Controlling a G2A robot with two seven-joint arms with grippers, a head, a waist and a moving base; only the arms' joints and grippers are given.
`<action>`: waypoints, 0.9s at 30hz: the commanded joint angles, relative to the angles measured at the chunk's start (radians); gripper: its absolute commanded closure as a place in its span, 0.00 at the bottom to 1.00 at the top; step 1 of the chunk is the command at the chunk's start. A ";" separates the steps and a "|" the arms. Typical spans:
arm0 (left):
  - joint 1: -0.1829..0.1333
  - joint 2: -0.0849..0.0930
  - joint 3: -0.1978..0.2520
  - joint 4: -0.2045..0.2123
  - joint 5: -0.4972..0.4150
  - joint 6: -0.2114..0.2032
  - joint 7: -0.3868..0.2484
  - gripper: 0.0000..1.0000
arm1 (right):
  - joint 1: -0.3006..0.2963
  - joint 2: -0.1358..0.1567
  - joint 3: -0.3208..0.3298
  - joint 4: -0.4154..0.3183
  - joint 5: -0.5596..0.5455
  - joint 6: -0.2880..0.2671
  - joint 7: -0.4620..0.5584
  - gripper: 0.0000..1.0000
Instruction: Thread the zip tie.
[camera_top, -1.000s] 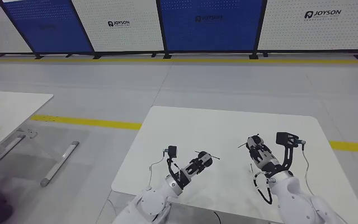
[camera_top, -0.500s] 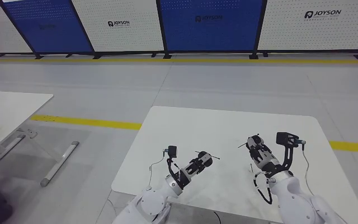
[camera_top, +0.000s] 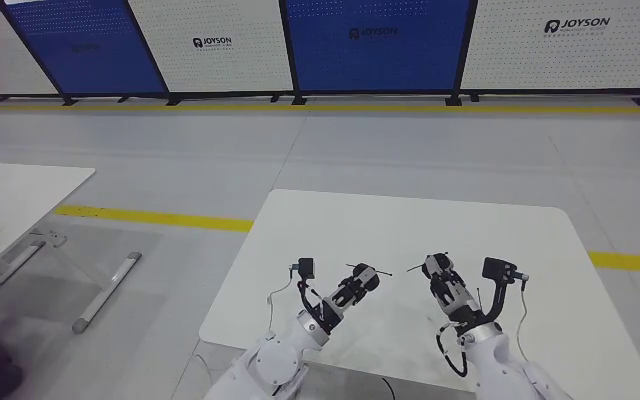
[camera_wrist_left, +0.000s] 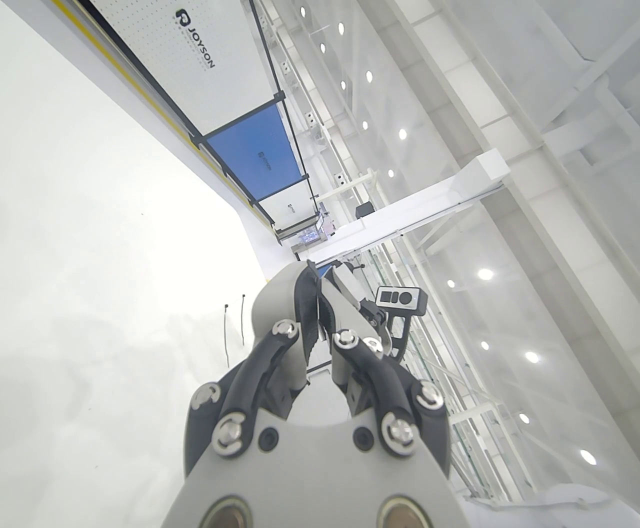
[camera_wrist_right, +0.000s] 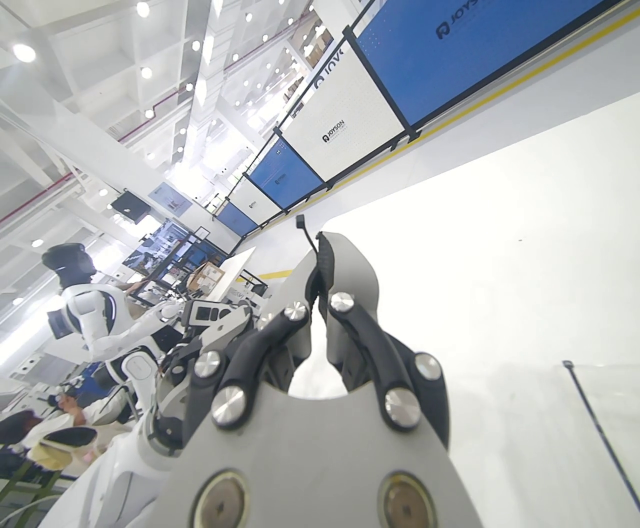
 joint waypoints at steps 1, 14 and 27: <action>0.000 0.000 0.000 0.000 0.000 0.000 0.000 1.00 | 0.000 0.000 0.000 0.000 0.000 0.000 0.000 1.00; -0.029 -0.013 0.050 0.029 0.144 0.040 0.122 1.00 | -0.001 -0.019 -0.025 0.025 -0.028 -0.006 -0.082 1.00; -0.029 -0.013 0.050 0.029 0.144 0.040 0.122 1.00 | -0.009 -0.023 -0.029 0.026 -0.024 -0.028 -0.072 1.00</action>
